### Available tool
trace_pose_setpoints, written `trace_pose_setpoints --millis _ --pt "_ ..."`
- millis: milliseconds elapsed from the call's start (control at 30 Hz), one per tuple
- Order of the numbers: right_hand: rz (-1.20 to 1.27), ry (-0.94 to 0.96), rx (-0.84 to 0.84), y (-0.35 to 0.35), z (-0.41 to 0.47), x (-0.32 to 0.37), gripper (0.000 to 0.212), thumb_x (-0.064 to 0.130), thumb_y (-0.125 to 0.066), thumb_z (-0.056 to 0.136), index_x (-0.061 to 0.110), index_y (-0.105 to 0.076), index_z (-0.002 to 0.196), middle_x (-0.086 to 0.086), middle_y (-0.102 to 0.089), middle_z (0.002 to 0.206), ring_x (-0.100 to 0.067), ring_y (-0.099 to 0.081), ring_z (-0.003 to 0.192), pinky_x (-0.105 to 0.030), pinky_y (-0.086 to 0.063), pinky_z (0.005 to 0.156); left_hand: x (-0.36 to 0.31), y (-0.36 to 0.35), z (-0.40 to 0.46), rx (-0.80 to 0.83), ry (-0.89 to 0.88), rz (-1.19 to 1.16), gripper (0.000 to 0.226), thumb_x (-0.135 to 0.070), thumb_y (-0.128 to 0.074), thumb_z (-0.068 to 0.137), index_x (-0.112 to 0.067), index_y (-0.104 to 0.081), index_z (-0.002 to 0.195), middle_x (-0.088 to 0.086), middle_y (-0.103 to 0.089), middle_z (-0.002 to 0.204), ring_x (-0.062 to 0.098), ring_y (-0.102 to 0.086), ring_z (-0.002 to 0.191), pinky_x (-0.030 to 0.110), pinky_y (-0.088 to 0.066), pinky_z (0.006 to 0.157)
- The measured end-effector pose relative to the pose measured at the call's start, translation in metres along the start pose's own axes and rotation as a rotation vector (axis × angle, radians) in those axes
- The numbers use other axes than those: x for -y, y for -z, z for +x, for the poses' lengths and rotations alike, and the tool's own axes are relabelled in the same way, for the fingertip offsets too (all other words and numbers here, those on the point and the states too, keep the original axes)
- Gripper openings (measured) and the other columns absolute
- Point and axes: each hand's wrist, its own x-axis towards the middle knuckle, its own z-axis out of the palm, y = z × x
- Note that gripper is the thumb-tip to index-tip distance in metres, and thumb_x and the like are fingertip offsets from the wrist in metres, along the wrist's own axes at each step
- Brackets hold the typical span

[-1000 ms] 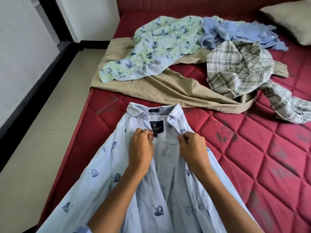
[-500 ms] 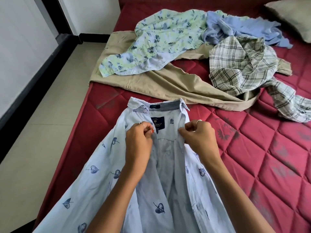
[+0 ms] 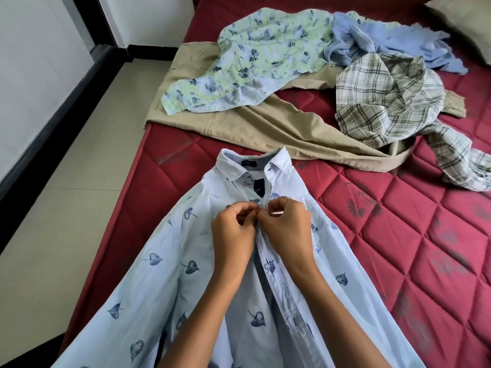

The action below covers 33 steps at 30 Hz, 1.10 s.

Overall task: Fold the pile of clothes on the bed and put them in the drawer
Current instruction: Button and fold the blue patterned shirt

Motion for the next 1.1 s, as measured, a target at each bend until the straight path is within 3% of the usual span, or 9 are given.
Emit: trace_pose_setpoints --millis 200,300,433,733,900,1100 --pt "0.090 -0.032 -0.021 -0.009 -0.002 -0.022 0.003 0.014 -0.067 0.084 0.012 -0.068 0.082 0.001 -0.070 0.073 -0.009 -0.068 0.073 -0.012 -0.044 0.059 0.017 -0.004 0.000 0.014 0.056 -0.082 0.022 0.000 -0.061 0.088 -0.019 -0.073 0.088 -0.005 -0.073 0.083 0.008 -0.068 0.077 0.022 -0.053 0.075" --pt "0.143 -0.037 -0.021 -0.013 -0.005 -0.030 0.005 0.011 -0.067 0.084 0.013 -0.072 0.082 0.004 -0.071 0.071 -0.001 -0.066 0.067 -0.011 -0.046 0.063 0.026 -0.004 -0.002 0.024 0.047 -0.108 0.030 0.000 -0.062 0.087 -0.029 -0.071 0.083 -0.008 -0.073 0.082 0.007 -0.068 0.078 0.021 -0.053 0.076" --pt "0.193 -0.035 -0.009 -0.018 -0.008 -0.041 0.008 0.013 -0.067 0.086 0.014 -0.073 0.082 0.004 -0.073 0.073 -0.006 -0.069 0.072 -0.029 -0.056 0.074 0.036 -0.005 -0.003 0.021 0.049 -0.144 0.031 -0.001 -0.063 0.087 -0.031 -0.071 0.083 -0.006 -0.074 0.086 0.010 -0.069 0.083 0.025 -0.053 0.080" --pt "0.325 0.006 0.008 -0.028 -0.017 -0.055 0.022 0.022 -0.050 0.094 0.009 -0.069 0.096 -0.003 -0.073 0.089 -0.018 -0.069 0.086 -0.043 -0.054 0.083 0.042 -0.010 0.001 0.006 0.091 -0.221 0.030 -0.001 -0.063 0.088 -0.031 -0.068 0.084 -0.010 -0.073 0.083 0.006 -0.068 0.079 0.020 -0.051 0.077" --pt "0.296 -0.032 0.020 -0.029 -0.008 -0.059 0.007 0.013 -0.063 0.091 0.014 -0.070 0.090 0.000 -0.073 0.082 -0.013 -0.069 0.078 -0.040 -0.056 0.081 0.047 -0.007 0.005 0.043 0.140 -0.290 0.021 -0.001 -0.063 0.088 -0.021 -0.070 0.089 0.002 -0.074 0.090 0.013 -0.070 0.085 0.022 -0.052 0.078" --pt "0.247 -0.008 0.006 -0.032 -0.006 -0.061 0.003 0.018 -0.068 0.087 0.015 -0.068 0.087 0.003 -0.072 0.078 -0.012 -0.069 0.074 -0.037 -0.056 0.077 0.050 -0.007 0.007 0.057 0.128 -0.217 0.028 0.001 -0.060 0.089 -0.025 -0.069 0.086 -0.010 -0.072 0.086 0.003 -0.068 0.081 0.018 -0.050 0.078"
